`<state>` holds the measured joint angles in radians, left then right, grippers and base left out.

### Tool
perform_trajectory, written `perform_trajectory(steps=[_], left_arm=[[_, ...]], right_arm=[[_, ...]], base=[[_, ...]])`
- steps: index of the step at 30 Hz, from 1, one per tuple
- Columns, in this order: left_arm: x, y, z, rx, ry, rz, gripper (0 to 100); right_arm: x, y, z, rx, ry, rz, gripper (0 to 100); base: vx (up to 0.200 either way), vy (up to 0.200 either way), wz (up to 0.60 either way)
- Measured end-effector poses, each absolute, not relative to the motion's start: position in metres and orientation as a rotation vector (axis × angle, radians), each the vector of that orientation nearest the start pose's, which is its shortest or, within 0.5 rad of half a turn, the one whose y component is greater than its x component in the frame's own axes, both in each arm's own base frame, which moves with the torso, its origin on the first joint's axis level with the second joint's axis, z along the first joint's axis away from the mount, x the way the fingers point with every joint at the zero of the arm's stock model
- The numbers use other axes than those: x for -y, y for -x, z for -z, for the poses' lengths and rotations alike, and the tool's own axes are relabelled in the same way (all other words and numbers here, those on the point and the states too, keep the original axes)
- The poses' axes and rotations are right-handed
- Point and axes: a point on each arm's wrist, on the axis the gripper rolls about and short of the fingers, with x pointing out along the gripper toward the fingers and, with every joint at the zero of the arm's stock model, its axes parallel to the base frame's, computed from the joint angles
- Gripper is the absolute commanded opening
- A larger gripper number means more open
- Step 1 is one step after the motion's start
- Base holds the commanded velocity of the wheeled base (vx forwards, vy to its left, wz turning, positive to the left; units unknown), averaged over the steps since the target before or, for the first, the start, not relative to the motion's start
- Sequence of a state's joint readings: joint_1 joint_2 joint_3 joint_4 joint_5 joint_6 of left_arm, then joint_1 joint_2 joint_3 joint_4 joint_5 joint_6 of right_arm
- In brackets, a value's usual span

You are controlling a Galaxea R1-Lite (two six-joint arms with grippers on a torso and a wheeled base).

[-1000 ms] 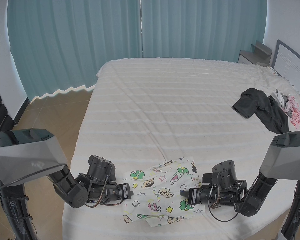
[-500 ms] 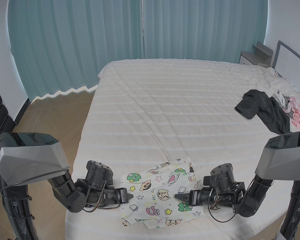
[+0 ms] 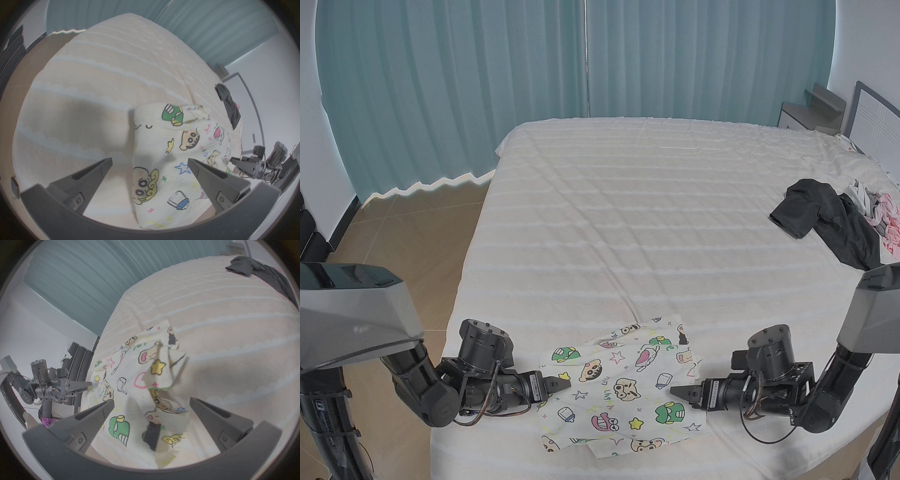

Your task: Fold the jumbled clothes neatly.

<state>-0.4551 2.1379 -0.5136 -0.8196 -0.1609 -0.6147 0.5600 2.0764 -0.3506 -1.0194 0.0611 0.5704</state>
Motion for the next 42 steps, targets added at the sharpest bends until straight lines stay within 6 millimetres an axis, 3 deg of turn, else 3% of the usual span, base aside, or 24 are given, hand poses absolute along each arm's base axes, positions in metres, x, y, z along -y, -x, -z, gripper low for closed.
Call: perform_trajectory(steps=[10,17,26,36,42], left_arm=[[0.117,-0.239,-0.028,-0.866,0.536,0.310,100],[0.102,-0.210,-0.038,-0.838,0.554,0.300,100],[0.090,-0.188,-0.054,-0.776,0.581,0.264,100],[0.074,-0.159,-0.070,-0.676,0.581,0.206,100],[0.071,-0.152,-0.077,-0.631,0.594,0.195,100]], right_arm=[[-0.101,-0.196,-0.049,-0.754,-0.423,-0.314,100],[-0.078,-0.163,-0.068,-0.712,-0.596,-0.251,100],[-0.061,-0.139,-0.087,-0.627,-0.651,-0.226,100],[-0.052,-0.119,-0.103,-0.552,-0.625,-0.284,100],[-0.051,-0.116,-0.108,-0.518,-0.628,-0.298,100]], base=[[0.000,0.000,0.00],[-0.086,0.000,0.00],[-0.200,0.000,0.00],[0.000,0.000,0.00],[0.000,-0.033,0.00]])
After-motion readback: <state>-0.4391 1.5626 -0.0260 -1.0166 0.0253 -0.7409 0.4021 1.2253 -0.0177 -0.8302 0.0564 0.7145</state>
